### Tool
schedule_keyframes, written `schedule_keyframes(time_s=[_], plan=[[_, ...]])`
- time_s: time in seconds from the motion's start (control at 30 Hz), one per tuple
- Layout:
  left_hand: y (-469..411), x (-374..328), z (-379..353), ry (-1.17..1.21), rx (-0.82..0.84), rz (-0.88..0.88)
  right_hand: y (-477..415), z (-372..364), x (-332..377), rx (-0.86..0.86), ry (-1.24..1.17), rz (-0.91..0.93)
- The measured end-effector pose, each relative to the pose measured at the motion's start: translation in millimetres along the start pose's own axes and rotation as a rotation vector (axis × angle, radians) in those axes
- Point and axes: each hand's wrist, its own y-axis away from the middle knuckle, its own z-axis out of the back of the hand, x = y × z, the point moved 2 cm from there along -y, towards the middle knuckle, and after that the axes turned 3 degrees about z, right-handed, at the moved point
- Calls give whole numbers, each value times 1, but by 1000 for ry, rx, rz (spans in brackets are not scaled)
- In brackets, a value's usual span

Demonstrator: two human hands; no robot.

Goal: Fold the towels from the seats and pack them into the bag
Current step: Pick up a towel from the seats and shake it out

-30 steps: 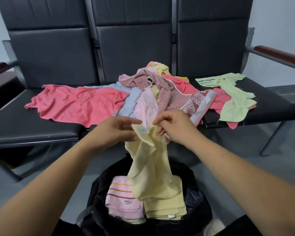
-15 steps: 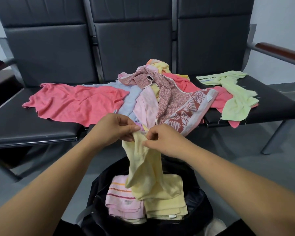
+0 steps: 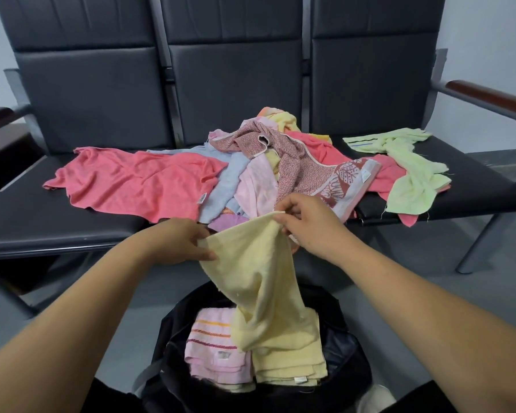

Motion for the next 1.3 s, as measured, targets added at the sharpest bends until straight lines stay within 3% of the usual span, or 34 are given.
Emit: schedule_keyframes(time_s=[0.07,0.2,0.43,0.53,0.67,0.77,0.8,0.87,0.93,1.1,1.2,1.3], plan=[[4,5,1,74,-29,3,1,8,-6,-68,-15,-31],[16,-8,5,447,-35,-57,4,17,-15,-168,-62,-105],[23,-42,56,516,-417,-118,-17,53,24,-328,-129,-129],[30,-60,108,634,-495,-131,-39,83,71,-319,-215,-108],[54,-86,183,817,-403,-212,-56,125,152,-189,-375,17],[79,-100,225,1070,-169,-417,-53,156,195,6,-787,88],[83,-101,232,1011,-144,-388,-55,159,198,37,-837,36],[85,-98,238,638,-251,-199,-61,156,194,-73,-524,-86],[85,-97,239,518,-342,-136,-63,151,192,-314,-213,-99],[94,-95,238,813,-468,-253,-56,147,195,-409,-357,59],[93,-87,232,858,-601,-315,-59,146,191,-311,-444,42],[90,-76,224,875,-633,-319,-59,141,188,-219,-422,15]])
